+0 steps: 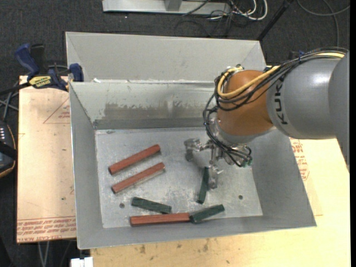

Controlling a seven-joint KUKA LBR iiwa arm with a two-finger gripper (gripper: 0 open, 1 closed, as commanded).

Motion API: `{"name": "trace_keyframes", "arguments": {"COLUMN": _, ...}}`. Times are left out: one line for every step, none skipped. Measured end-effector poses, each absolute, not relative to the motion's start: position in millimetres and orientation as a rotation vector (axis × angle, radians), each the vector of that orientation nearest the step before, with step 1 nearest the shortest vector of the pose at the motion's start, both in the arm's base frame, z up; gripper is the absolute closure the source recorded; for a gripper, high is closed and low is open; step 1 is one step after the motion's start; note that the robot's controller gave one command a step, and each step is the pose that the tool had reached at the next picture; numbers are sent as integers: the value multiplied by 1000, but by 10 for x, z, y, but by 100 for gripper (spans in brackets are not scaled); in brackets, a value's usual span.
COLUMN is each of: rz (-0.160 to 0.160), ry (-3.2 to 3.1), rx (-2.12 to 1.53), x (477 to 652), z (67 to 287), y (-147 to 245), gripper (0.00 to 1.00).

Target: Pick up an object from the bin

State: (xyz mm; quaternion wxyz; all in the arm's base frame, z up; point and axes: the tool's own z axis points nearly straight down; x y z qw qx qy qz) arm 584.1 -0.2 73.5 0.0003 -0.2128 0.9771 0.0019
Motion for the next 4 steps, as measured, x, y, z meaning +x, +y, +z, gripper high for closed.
{"name": "trace_keyframes", "arguments": {"rz": 2, "ry": 3090, "rx": -564, "x": 5381, "z": 764, "y": 39, "gripper": 100}}
{"name": "trace_keyframes", "arguments": {"rz": 2, "ry": 3090, "rx": -564, "x": 5381, "z": 764, "y": 39, "gripper": 100}}
{"name": "trace_keyframes", "arguments": {"rz": 4, "ry": 3092, "rx": -570, "x": 4882, "z": 1057, "y": -73, "gripper": 100}}
{"name": "trace_keyframes", "arguments": {"rz": 3, "ry": 3079, "rx": -610, "x": 5424, "z": 959, "y": 291, "gripper": 0}}
